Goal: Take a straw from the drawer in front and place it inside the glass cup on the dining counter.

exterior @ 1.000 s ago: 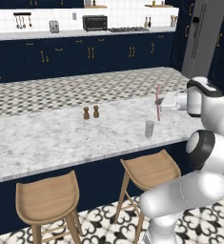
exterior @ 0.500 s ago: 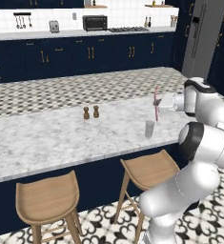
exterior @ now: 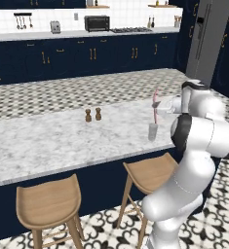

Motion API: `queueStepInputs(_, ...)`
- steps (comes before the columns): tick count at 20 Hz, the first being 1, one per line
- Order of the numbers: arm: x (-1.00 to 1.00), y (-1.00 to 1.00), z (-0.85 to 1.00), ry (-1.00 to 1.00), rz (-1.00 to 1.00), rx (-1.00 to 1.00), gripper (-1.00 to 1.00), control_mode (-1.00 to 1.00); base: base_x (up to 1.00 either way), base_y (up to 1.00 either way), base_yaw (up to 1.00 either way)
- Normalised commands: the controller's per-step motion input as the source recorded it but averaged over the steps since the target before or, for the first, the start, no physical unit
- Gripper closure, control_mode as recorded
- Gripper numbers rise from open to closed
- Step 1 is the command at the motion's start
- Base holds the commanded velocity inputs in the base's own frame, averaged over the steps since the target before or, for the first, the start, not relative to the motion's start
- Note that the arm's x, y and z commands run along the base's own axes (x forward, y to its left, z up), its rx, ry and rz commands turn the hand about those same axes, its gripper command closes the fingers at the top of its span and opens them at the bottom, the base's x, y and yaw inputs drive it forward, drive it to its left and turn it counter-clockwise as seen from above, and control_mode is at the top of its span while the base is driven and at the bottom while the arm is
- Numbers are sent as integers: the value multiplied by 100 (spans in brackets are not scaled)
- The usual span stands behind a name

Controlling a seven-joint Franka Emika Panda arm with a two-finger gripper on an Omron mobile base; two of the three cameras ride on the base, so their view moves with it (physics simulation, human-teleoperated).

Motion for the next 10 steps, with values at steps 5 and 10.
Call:
queueStepInputs(5, 33, 0, -15, 0, 0, 3, 100, -100, 0, 0, 0)
queueStepInputs(10, 25, -1, -11, 0, 0, 2, 100, -100, 0, 0, 0)
